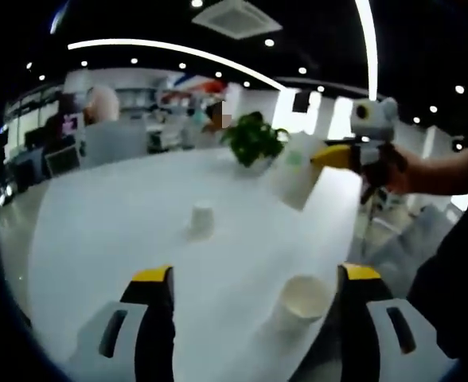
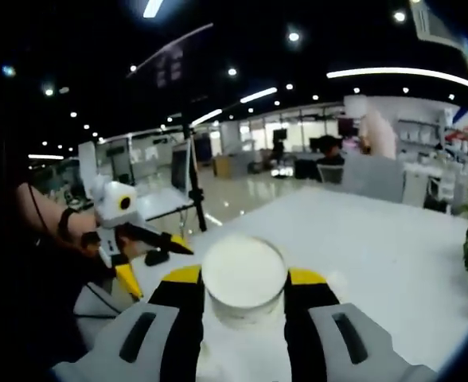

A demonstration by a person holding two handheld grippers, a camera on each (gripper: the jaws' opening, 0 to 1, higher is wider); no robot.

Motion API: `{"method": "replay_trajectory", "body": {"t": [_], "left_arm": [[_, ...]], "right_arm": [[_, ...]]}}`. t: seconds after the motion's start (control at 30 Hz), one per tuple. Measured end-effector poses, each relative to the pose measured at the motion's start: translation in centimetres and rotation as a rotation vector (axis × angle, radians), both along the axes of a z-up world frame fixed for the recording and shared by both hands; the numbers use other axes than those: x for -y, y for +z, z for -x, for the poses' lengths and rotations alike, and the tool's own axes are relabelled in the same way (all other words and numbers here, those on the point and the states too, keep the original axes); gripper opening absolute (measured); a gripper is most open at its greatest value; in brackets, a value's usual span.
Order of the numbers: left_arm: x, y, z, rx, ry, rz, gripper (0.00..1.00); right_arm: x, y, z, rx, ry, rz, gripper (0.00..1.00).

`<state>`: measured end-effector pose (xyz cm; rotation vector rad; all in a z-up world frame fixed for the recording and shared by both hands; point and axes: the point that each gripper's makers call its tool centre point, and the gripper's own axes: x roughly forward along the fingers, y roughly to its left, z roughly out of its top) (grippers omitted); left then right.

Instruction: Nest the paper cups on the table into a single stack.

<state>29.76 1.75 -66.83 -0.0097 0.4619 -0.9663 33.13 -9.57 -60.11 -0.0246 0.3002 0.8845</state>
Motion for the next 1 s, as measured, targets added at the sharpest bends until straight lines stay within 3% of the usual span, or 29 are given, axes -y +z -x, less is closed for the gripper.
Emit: {"method": "replay_trajectory", "body": {"t": [0.27,0.37,0.67,1.0], "left_arm": [[1.6,1.1,1.0,-0.025,-0.019,0.075,0.78],[2.8,2.4,1.6,-0.008,-0.043,0.144,0.78],[4.1,2.6,2.4,-0.003,-0.086,0.123,0.75],[5.3,3.0,3.1,-0.009,-0.128,0.157,0.70]], "right_arm": [[-1.0,0.5,0.7,-0.018,0.024,-0.044,0.35],[-1.5,0.7,1.0,-0.031,0.032,-0.069,0.35],[-3.2,0.8,2.0,-0.052,0.067,-0.102,0.35],[-4.0,0.7,2.4,-0.081,0.076,-0.146,0.35]]}}
